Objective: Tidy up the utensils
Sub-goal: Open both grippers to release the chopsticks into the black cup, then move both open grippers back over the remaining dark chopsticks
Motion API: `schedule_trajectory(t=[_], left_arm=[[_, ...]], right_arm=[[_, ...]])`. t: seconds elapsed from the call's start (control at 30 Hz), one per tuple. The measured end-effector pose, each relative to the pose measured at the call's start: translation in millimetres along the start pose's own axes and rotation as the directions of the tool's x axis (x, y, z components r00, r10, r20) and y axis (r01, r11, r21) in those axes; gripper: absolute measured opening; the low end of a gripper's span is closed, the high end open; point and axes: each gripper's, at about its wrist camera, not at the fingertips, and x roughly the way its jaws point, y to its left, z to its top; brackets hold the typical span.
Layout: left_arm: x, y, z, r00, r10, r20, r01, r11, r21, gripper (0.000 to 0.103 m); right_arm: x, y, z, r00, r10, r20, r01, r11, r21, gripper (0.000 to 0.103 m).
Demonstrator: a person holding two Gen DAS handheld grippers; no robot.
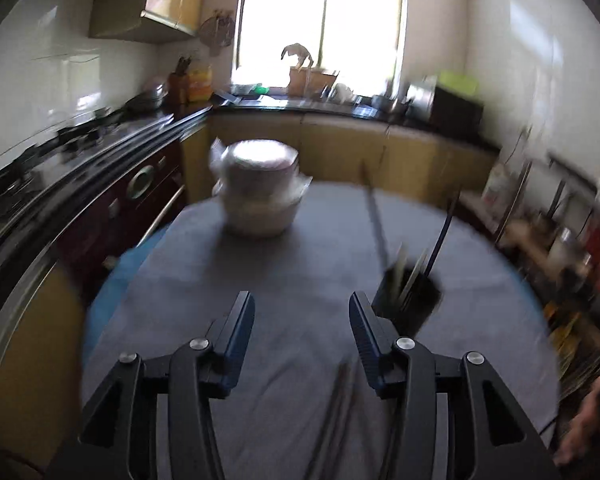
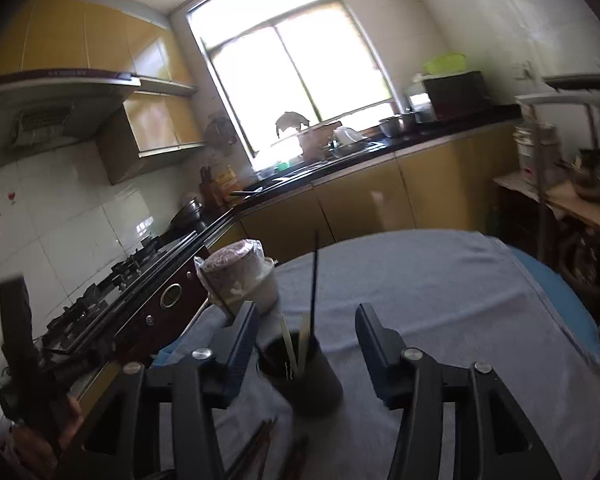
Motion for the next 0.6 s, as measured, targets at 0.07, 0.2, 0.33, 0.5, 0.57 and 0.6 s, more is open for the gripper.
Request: schedule_trajectory(t=[0.07, 0.2, 0.33, 0.5, 0.57, 0.6], left_arm=[[-5, 3, -28, 0.998, 0.013, -0.055, -0.014, 1.0, -0.011, 0.05], [-9, 8, -77, 0.986, 0.023, -0.168, -0.03, 0.999, -0.039, 0.05], [-11, 8, -127, 0.962, 0.051, -0.267, -0.056, 0.998, -0.012, 0.05], [-16, 5, -168, 0.948, 0.056, -0.313, -0.053, 0.998, 0.019, 0.05], [-17, 4, -175, 0.951, 0.056, -0.305, -0.049, 0.998, 0.031, 0.05], [-17, 4, -177, 0.953, 0.06, -0.297, -0.051, 0.998, 0.037, 0.05]], right_arm=[[-13, -1, -17, 1.0, -0.011, -0.027, 0.011, 1.0, 0.003, 0.053], [-32, -1, -51, 0.995, -0.021, -0.094, 0.021, 1.0, 0.004, 0.053], [-41, 2, -81, 0.986, -0.03, -0.163, 0.026, 0.999, -0.03, 0.053], [-48, 6, -122, 0.969, -0.035, -0.246, 0.016, 0.997, -0.079, 0.053], [-49, 7, -137, 0.963, -0.041, -0.268, 0.015, 0.995, -0.098, 0.053], [-50, 7, -143, 0.961, -0.041, -0.272, 0.014, 0.995, -0.099, 0.053]])
